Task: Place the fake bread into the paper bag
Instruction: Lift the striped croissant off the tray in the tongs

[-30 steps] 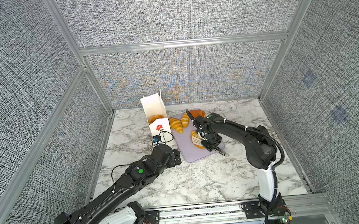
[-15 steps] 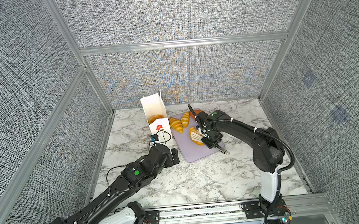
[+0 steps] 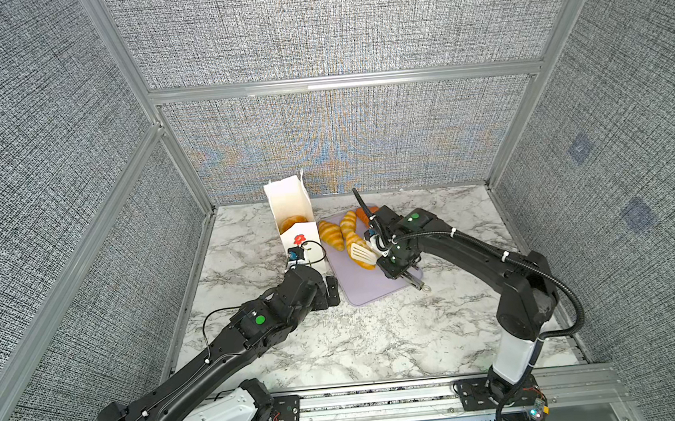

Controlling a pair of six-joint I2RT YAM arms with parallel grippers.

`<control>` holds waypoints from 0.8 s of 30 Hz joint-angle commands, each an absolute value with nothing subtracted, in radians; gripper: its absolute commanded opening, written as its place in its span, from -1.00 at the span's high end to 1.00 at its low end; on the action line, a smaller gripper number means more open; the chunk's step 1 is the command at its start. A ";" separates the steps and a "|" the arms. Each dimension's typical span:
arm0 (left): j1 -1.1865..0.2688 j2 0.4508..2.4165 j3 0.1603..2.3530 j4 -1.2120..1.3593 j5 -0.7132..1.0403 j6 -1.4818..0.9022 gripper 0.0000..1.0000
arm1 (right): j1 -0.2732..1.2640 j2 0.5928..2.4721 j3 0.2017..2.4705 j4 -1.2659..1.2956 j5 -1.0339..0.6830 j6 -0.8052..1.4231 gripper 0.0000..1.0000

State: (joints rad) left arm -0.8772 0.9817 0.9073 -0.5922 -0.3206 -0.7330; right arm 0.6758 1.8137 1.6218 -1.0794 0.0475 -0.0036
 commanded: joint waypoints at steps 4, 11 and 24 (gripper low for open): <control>-0.877 0.975 0.920 -0.573 -0.335 -0.700 -0.99 | 0.700 1.808 1.675 -1.063 0.010 -0.008 0.30; -0.876 0.939 0.942 -0.601 -0.383 -0.674 -0.99 | 0.714 1.782 1.740 -1.051 -0.042 0.008 0.30; -0.857 0.913 0.997 -0.670 -0.455 -0.645 -0.99 | 0.732 1.740 1.857 -1.047 -0.142 0.019 0.30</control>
State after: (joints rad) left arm -0.8612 0.9176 0.9871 -0.6346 -0.4221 -0.6609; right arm 0.7319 1.7538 1.8439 -1.0657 -0.1093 0.0109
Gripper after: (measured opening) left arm 0.995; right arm 0.351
